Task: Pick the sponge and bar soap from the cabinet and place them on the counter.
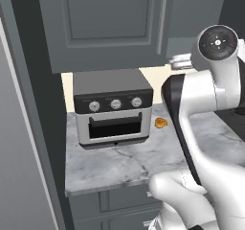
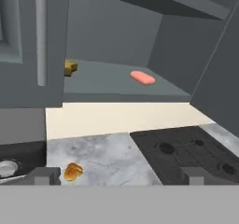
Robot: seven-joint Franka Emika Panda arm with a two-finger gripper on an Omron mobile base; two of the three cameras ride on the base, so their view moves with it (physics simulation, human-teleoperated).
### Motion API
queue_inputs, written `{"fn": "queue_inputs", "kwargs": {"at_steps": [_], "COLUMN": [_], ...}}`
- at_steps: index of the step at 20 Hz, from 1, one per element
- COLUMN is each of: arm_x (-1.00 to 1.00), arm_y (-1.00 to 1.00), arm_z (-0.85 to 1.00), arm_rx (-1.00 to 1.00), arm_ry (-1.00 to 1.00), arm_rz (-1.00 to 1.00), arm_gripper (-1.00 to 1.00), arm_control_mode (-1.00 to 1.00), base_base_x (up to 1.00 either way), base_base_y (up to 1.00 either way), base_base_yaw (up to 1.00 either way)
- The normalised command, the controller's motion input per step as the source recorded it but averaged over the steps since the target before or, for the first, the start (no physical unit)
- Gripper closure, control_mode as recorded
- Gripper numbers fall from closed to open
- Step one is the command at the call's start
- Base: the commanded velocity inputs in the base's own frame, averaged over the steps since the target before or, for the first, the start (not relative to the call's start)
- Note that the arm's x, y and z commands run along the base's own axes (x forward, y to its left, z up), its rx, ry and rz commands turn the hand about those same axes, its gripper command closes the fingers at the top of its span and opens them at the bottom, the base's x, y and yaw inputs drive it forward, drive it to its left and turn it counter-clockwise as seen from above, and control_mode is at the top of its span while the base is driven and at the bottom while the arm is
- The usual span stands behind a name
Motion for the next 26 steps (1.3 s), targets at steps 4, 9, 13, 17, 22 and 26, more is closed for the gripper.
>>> {"fn": "queue_inputs", "kwargs": {"at_steps": [4, 9, 13, 17, 22, 26], "arm_x": [0.33, 0.31, 0.3, 0.34, 0.34, 0.3], "arm_y": [0.15, 0.14, 0.16, 0.15, 0.08, 0.04], "arm_z": [0.1, 0.07, 0.01, 0.01, 0.09, 0.16], "arm_rx": [0.03, 0.03, 0.03, 0.04, 0.04, 0.02], "arm_ry": [-0.05, -0.05, -0.02, 0.0, 0.0, -0.02], "arm_rz": [0.17, 0.15, 0.14, 0.14, 0.12, 0.1], "arm_gripper": [-1.0, -1.0, -1.0, -1.0, -1.0, -1.0], "arm_control_mode": [-1.0, -1.0, -1.0, -1.0, -1.0, -1.0], "base_base_x": [0.0, 0.0, 0.0, 0.0, 0.0, 0.0], "base_base_y": [0.0, 0.0, 0.0, 0.0, 0.0, 0.0], "base_base_yaw": [0.0, 0.0, 0.0, 0.0, 0.0, 0.0]}}
